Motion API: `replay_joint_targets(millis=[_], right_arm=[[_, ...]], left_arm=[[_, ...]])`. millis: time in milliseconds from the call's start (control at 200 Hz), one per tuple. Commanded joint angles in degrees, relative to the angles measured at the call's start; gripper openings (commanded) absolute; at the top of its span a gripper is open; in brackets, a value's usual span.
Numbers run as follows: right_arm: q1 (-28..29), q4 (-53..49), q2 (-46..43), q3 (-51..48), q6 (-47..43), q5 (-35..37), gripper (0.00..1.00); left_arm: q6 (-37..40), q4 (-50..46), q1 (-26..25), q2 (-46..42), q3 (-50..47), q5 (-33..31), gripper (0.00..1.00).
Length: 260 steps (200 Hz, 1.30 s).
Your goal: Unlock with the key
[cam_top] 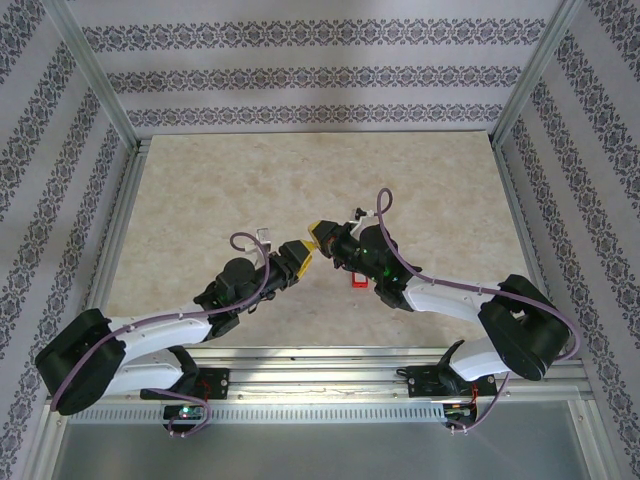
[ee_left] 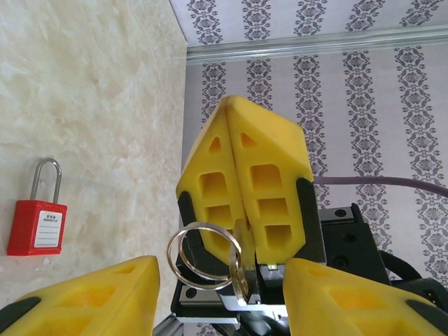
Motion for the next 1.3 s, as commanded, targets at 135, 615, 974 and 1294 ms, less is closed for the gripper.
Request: replay_joint_targets(millis=[135,615,974,1294], right_arm=[[1.14,2.73,0.67,0.22,-0.47,0.95,0.00],[1.61,3.45,1.83,-0.04,0.04,1.66,0.00],[1.67,0.01,-1.70,-1.07,-2.40,0.51,0.08],[-1.74,-70.82,-22.60,10.13,-28.81,10.85,0.67]], left_arm=[[1.43,5.09,1.18,0.59,1.31,-0.65,0.41],[1.61,6.36,1.29,1.59,1.47,0.74,0.12],[5.74,2.11,2.68,-2.39,0.30,0.13,0.00],[24.25,-27.48,4.76,-21.92,0.62,-2.04,0.00]])
